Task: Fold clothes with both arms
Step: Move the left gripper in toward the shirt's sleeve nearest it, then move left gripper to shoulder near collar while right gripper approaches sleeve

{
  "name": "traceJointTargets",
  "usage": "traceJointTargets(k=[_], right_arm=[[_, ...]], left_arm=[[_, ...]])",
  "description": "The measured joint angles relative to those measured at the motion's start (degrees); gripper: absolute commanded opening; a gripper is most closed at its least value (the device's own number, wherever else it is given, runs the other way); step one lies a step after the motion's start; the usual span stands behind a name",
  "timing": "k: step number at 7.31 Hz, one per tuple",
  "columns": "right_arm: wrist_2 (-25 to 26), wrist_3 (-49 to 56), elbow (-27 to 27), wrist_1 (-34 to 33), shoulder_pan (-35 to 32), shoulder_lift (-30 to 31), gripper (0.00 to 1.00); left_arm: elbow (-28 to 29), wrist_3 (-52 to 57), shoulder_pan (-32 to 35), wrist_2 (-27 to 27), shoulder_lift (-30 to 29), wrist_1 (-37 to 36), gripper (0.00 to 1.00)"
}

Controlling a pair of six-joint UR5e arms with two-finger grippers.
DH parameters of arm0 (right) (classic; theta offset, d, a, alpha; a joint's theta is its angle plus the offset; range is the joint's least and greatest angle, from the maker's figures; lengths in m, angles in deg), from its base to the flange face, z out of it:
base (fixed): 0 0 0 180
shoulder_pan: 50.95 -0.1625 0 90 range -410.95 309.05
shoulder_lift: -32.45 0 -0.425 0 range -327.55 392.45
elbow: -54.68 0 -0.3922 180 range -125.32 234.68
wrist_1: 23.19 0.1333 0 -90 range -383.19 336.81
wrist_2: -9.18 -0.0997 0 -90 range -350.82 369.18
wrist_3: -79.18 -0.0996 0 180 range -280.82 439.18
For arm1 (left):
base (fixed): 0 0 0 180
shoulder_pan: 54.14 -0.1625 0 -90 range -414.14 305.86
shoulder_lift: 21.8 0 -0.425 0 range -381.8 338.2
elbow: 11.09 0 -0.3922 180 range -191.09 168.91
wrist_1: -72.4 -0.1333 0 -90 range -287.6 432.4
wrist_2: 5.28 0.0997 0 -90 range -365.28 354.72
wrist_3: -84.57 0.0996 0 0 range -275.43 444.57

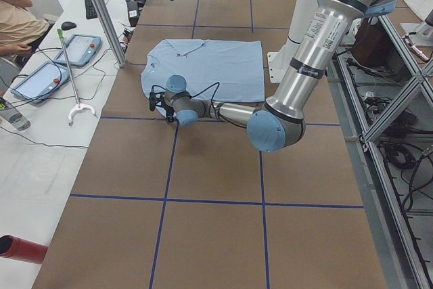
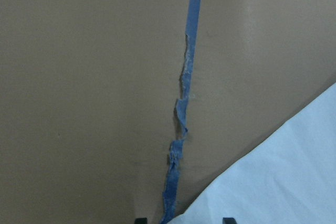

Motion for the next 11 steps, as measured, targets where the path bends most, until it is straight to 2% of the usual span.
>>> traceJointTargets(k=[1,5,9,11], right_arm=[[0.03,-0.03,0.02,0.00,0.00,0.02,1.00],[0.00,-0.39,-0.04,0.08,0.11,-0.04,1.00],[0.09,-0.53,0.02,0.09,0.26,0.03,1.00],[0.14,-0.54,0.01,0.15,0.36,0.03,1.00]], left_arm=[[0.02,0.00,-0.08,0.00,0.01,-0.04,0.00],[-0.57,-0.08,-0.23,0.00,-0.75,-0.81,0.00],[-3.54,-5.97,-3.68,0.28,-8.77,-12.86,0.00],[-3.08,-9.17,-6.66,1.27,-13.22,-16.32,0.00]])
